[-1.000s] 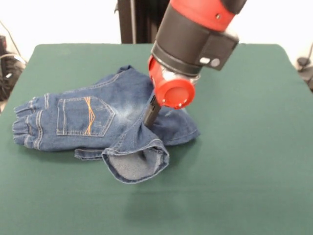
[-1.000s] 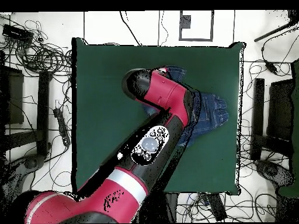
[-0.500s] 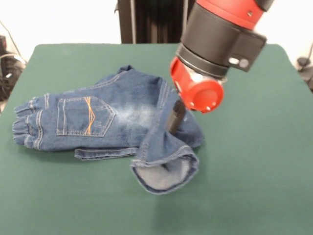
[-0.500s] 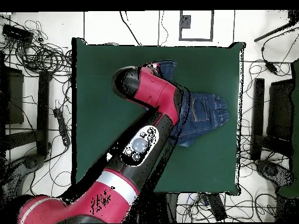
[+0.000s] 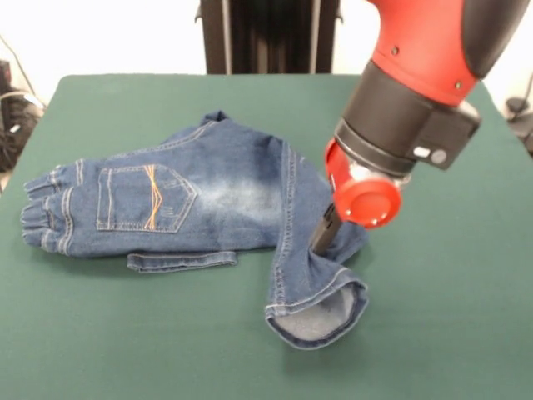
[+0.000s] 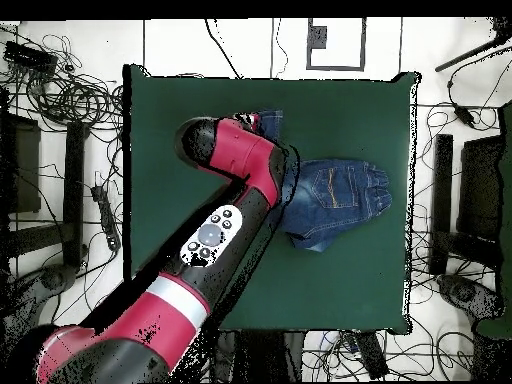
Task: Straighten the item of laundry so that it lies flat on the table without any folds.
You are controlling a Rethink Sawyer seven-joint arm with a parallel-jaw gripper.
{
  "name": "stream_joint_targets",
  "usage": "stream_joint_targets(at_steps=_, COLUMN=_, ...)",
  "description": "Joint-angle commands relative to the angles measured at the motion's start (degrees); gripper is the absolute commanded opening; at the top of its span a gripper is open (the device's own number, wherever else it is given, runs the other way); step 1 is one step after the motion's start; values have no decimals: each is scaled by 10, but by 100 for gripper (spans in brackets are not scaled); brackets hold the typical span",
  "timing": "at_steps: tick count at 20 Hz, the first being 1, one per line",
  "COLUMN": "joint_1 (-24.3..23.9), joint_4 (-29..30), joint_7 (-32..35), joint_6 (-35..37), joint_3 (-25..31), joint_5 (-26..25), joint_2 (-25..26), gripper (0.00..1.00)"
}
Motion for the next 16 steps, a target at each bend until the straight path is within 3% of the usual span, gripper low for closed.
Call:
stream_joint_targets(at_steps=1, joint_1=25, joint_4=-28, joint_7=273, joint_6=117, joint_3=-2, joint_5=40, joint_2=54, gripper=0)
stream_joint_targets(at_steps=8, joint_1=44, joint_4=4, joint_7=290, joint_6=118, joint_3=11, joint_5=33, joint_2=42, gripper=0)
stream_joint_targets(at_steps=12, joint_1=63, joint_4=55, joint_7=254, joint_6=60, joint_3=39, joint_5=23, joint_2=19, gripper=0)
stream_joint_targets(at_steps=16, joint_1=76, joint_4=77, joint_7=295, joint_6=62, joint_3=48, joint_5=48, joint_2=9, gripper=0)
